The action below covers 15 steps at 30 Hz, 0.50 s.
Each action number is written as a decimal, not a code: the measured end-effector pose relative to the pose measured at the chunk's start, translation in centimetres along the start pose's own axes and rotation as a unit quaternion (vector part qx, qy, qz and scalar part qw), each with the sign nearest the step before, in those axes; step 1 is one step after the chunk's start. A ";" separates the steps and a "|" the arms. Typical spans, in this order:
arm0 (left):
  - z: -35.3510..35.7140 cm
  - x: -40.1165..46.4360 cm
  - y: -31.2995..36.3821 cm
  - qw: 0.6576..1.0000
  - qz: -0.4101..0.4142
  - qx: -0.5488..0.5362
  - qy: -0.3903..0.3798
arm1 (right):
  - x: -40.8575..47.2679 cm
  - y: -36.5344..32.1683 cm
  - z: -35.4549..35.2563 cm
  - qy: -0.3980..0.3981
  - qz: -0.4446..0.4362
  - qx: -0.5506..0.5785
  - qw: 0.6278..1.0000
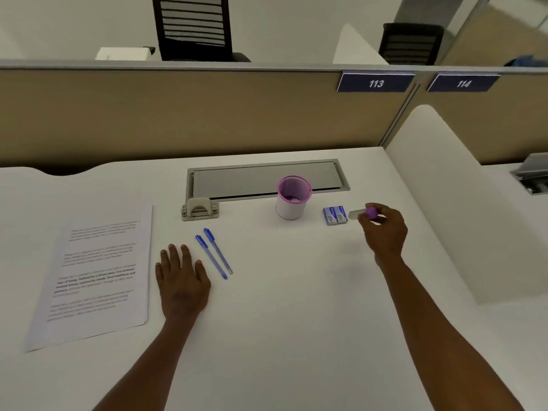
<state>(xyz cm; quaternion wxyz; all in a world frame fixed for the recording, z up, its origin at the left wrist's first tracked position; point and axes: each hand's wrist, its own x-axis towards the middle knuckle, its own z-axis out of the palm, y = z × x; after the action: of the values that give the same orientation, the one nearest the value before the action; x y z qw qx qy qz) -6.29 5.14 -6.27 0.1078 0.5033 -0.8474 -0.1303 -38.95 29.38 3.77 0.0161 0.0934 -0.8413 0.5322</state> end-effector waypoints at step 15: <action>0.3 0.2 -0.1 1.000 -0.012 -0.007 -0.007 | 4.3 2.5 2.8 -0.045 -0.055 -0.111 0.991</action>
<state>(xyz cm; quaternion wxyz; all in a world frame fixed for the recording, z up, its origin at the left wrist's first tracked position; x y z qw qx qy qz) -6.39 5.00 -6.53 0.1037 0.5112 -0.8414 -0.1413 -43.41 27.29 0.81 0.0182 0.1610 -0.8884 0.4295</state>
